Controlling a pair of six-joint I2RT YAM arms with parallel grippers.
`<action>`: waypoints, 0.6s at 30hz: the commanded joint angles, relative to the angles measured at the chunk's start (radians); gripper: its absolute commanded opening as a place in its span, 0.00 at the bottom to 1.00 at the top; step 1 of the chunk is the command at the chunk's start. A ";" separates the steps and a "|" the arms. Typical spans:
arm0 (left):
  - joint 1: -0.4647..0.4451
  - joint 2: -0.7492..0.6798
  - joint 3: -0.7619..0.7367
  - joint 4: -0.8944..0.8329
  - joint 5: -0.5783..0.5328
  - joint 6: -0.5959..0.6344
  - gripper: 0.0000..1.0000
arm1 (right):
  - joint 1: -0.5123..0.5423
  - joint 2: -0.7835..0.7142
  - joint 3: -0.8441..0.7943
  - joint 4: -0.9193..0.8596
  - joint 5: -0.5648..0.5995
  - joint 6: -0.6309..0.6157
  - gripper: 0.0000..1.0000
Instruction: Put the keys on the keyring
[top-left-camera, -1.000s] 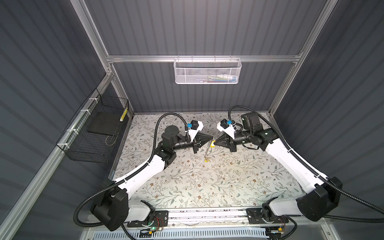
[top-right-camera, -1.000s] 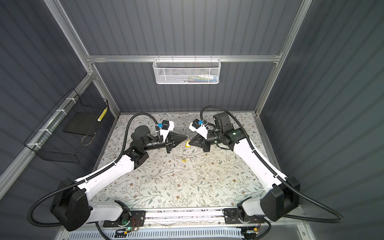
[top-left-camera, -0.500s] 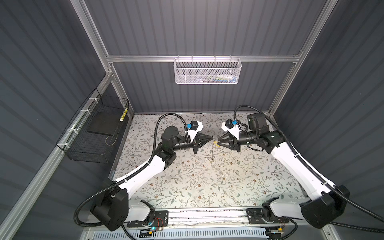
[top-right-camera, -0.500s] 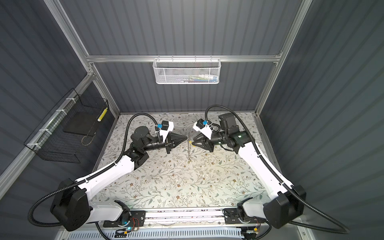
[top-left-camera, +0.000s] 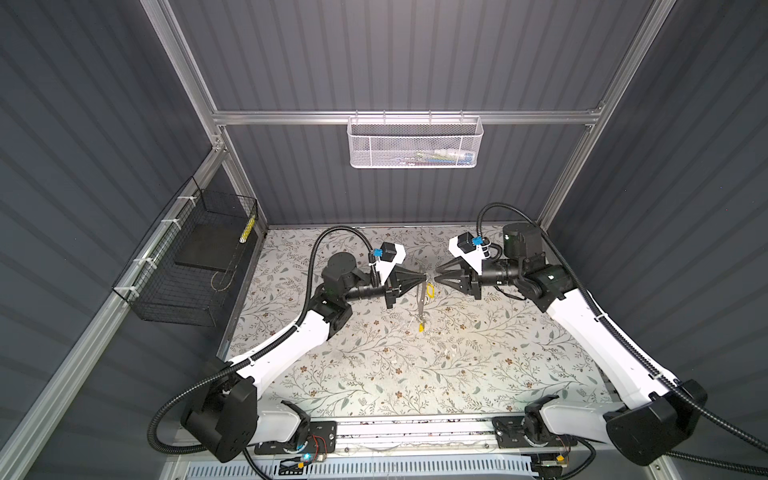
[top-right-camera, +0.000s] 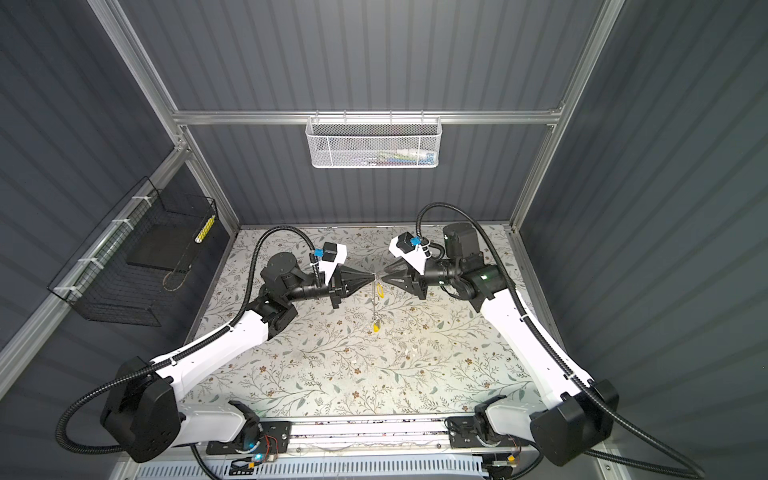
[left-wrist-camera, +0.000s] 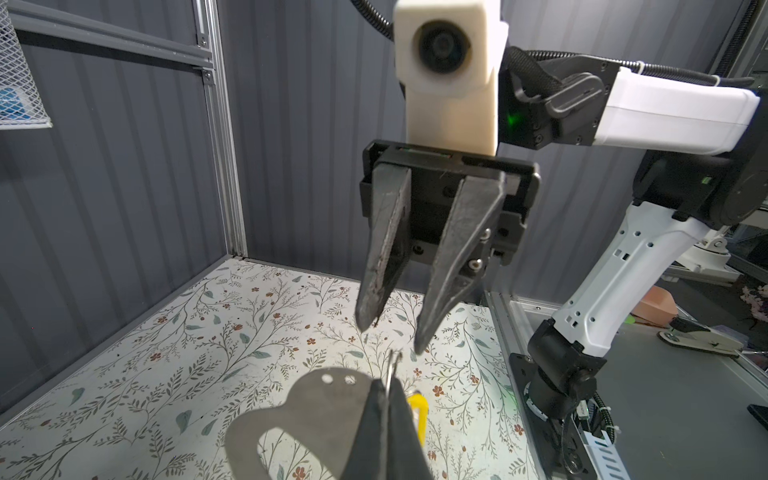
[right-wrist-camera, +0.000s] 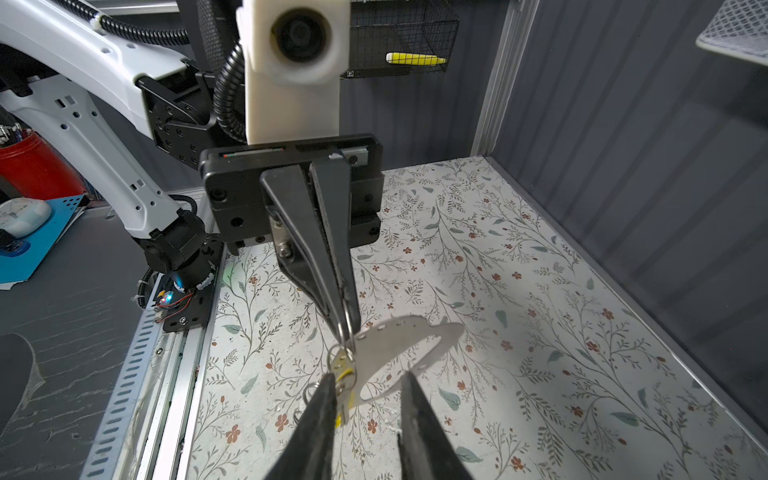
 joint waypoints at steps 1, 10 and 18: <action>-0.003 -0.003 0.006 0.043 0.027 -0.009 0.00 | 0.011 0.007 0.018 0.008 -0.036 -0.001 0.27; -0.003 0.001 0.010 0.045 0.038 -0.012 0.00 | 0.024 0.015 0.023 0.010 -0.042 -0.007 0.24; -0.003 0.004 0.013 0.045 0.042 -0.016 0.00 | 0.034 0.023 0.031 0.002 -0.050 -0.016 0.19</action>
